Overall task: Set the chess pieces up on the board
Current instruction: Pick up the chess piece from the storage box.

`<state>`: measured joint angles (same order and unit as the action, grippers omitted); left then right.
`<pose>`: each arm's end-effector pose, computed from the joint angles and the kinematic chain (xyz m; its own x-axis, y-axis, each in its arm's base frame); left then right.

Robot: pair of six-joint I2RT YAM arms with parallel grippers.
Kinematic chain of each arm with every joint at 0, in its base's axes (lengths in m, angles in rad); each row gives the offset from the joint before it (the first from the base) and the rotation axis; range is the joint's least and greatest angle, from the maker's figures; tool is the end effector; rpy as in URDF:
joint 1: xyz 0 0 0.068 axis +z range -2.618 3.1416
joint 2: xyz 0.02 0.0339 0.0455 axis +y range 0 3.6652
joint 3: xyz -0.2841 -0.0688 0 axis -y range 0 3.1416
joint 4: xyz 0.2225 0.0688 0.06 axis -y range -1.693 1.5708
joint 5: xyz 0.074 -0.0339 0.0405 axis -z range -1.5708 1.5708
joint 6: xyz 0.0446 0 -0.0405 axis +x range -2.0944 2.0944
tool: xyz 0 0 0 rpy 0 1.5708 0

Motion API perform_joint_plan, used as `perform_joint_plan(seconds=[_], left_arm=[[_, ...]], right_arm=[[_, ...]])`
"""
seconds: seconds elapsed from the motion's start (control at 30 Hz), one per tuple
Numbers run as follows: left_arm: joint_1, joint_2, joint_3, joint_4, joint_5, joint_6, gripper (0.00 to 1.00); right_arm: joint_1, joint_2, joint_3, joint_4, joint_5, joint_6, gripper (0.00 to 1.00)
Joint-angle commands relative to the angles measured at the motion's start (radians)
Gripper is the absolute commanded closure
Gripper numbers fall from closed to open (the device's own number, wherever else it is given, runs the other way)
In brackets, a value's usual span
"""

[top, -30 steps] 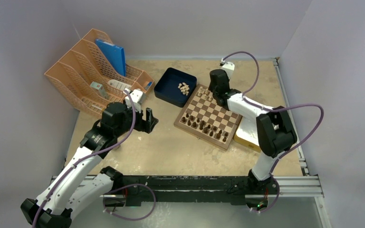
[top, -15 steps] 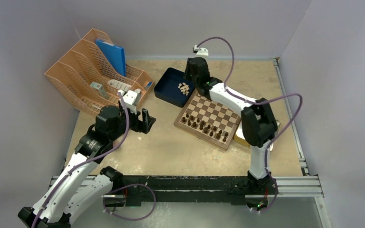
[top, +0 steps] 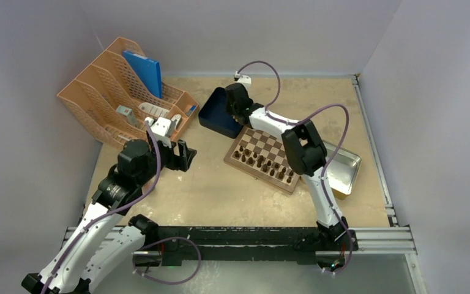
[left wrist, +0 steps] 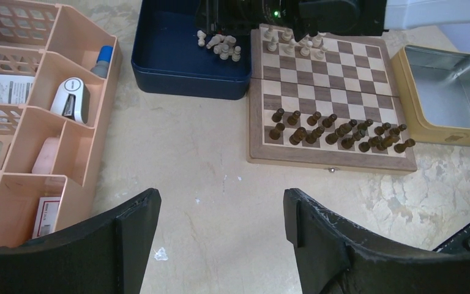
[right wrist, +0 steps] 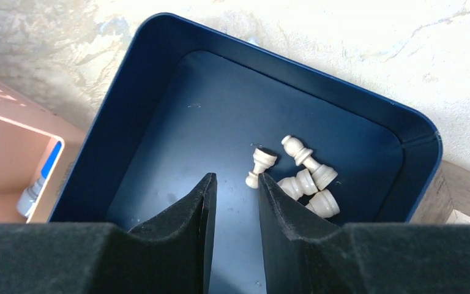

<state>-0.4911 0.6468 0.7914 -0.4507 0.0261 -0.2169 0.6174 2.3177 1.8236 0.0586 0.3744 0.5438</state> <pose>0.1034 -0.0566 0.3404 -0.3657 -0.0484 -0.9295 0.4246 0.8800 -0.2129 0.4514 0.3005 0.2205 -0.4333 0.2830 -0.8557 -0.0518 0.9401 0.3371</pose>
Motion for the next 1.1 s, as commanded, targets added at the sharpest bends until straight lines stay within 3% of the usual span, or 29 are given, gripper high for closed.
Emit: perform_joint_plan(seconds=[0.0,0.73,1.07], left_arm=[[0.008,-0.029,-0.001,0.03,-0.036,0.007,0.27],[0.007,-0.05,-0.009,0.032,-0.069,0.01,0.28],[0.008,-0.051,-0.011,0.035,-0.075,0.012,0.28]], right_arm=[[0.007,0.014,0.088,-0.029,0.065,0.026,0.66],[0.009,0.142,0.222,-0.177,0.063,0.02,0.65],[0.017,0.179,0.223,-0.105,0.031,-0.063,0.65]])
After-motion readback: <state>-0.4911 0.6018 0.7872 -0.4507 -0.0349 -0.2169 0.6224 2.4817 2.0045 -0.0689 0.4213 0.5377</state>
